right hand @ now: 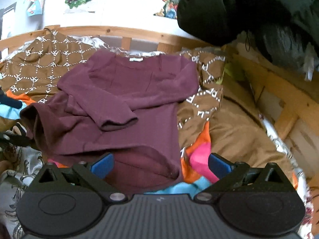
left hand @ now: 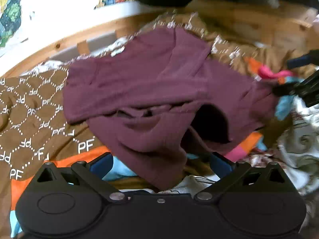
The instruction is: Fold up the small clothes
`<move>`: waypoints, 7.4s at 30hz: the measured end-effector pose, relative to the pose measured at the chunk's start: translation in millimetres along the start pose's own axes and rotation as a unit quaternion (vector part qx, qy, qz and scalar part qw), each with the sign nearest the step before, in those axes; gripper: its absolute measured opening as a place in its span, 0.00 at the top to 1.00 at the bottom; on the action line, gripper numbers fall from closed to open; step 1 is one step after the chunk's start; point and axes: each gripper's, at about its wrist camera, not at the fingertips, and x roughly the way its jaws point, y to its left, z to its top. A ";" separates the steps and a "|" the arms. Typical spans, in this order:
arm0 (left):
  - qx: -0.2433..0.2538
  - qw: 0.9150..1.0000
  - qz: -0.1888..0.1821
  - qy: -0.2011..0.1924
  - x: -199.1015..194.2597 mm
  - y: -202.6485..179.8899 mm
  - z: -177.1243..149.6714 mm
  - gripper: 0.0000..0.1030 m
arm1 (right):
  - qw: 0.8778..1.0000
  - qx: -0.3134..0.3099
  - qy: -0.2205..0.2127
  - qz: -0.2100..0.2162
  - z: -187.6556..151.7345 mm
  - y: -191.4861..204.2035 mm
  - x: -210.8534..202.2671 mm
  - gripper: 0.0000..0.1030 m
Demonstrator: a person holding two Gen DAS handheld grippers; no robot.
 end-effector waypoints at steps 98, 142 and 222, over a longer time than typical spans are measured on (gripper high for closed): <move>-0.078 0.992 0.046 -0.090 -139.6 146.5 88.9 0.93 | 0.986 -0.092 -0.133 -0.030 91.8 49.4 -97.9 0.96; -0.109 0.991 0.018 0.075 155.3 211.9 130.8 0.36 | 0.998 -0.053 -0.028 -0.020 119.6 14.1 230.5 0.81; -0.294 0.940 0.156 0.080 32.4 137.7 27.3 0.01 | 0.981 0.188 0.000 0.049 29.5 11.4 86.4 0.89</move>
